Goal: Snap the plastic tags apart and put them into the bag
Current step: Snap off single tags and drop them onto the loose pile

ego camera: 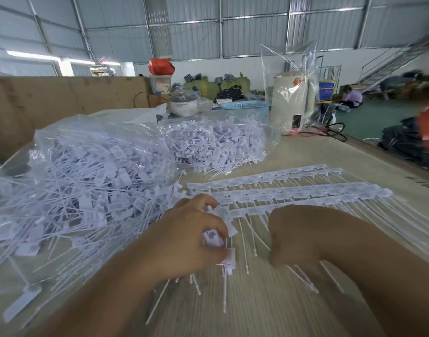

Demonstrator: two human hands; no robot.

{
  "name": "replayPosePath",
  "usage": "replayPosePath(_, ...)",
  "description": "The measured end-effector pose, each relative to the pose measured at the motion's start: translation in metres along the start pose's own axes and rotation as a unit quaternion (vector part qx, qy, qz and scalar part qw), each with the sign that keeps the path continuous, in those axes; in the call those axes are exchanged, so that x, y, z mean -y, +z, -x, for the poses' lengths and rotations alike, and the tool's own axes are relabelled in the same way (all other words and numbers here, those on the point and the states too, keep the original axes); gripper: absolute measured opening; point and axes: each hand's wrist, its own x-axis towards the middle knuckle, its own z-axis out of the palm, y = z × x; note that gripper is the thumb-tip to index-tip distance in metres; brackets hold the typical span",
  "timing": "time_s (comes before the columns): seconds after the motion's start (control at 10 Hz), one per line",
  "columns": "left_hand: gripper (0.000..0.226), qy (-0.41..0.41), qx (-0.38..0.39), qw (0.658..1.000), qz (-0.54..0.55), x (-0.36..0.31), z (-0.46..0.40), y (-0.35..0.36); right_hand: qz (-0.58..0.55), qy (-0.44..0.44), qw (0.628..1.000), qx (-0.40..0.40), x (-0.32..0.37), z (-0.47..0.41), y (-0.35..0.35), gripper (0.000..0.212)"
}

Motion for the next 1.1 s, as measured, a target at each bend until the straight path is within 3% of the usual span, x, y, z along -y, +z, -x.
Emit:
replayPosePath(0.2,0.063,0.005,0.046,0.999,-0.012,-0.001,0.002,0.001,-0.088,-0.015,0.987,-0.135,0.001,-0.008,0.010,0.039)
replayPosePath(0.4,0.018,0.019,-0.018,0.999,-0.018,0.001,-0.001,0.003,-0.099,-0.037,0.985,-0.137,0.011,-0.016,0.019,0.031)
replayPosePath(0.6,0.002,0.010,-0.129,0.990,-0.058,0.007,-0.007,0.002,-0.119,-0.055,0.986,-0.099,0.002,-0.014,0.017,0.035)
replayPosePath(0.7,0.004,-0.017,-0.189,0.980,-0.066,0.010,-0.010,0.002,-0.120,-0.072,0.988,-0.071,-0.003,-0.014,0.015,0.036)
replayPosePath(0.9,0.028,-0.058,-0.206,0.970,-0.118,0.009,-0.014,0.007,-0.111,-0.093,0.989,-0.014,-0.006,-0.006,0.007,0.038)
replayPosePath(1.0,0.050,-0.061,-0.187,0.972,-0.131,0.005,-0.014,0.009,-0.102,-0.095,0.990,-0.008,-0.006,-0.002,0.005,0.035)
replayPosePath(1.1,0.047,-0.055,-0.162,0.974,-0.151,0.004,-0.014,0.010,-0.121,-0.089,0.987,-0.048,-0.004,-0.003,0.004,0.029)
